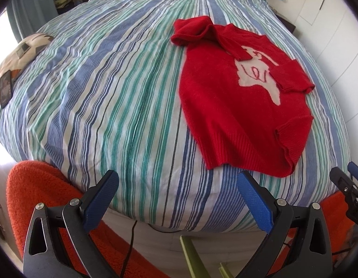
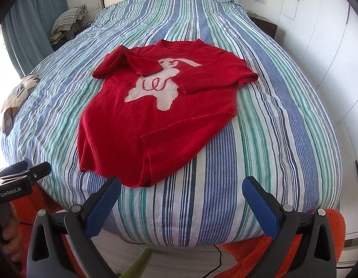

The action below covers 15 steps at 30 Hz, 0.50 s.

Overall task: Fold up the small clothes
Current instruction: 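Move both tools toward the hem of the red rabbit sweater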

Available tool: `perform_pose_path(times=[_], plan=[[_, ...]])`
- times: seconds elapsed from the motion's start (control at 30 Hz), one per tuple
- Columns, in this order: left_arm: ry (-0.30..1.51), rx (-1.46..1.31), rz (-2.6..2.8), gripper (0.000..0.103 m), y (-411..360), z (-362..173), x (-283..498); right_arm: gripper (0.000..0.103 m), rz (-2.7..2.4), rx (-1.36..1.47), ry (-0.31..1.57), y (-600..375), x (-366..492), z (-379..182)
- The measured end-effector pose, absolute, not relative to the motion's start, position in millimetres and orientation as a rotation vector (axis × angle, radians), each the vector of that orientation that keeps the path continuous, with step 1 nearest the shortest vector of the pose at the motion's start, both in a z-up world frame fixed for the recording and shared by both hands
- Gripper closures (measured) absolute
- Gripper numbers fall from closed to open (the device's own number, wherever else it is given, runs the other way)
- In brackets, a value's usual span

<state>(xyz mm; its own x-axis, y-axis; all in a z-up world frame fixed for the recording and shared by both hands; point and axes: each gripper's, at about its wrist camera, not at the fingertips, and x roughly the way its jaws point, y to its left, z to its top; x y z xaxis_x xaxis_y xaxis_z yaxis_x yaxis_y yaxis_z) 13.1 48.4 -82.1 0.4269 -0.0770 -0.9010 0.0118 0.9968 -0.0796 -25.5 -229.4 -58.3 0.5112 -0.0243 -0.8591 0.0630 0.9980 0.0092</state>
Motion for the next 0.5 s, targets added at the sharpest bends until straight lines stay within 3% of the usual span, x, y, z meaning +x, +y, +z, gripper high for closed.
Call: perform_pose_path(times=[0.5], plan=[[1.109, -0.054, -0.055, 0.001, 46.5, -78.4, 10.6, 0.0, -0.045, 0.091, 1.043, -234.2, -24.1, -63.5]])
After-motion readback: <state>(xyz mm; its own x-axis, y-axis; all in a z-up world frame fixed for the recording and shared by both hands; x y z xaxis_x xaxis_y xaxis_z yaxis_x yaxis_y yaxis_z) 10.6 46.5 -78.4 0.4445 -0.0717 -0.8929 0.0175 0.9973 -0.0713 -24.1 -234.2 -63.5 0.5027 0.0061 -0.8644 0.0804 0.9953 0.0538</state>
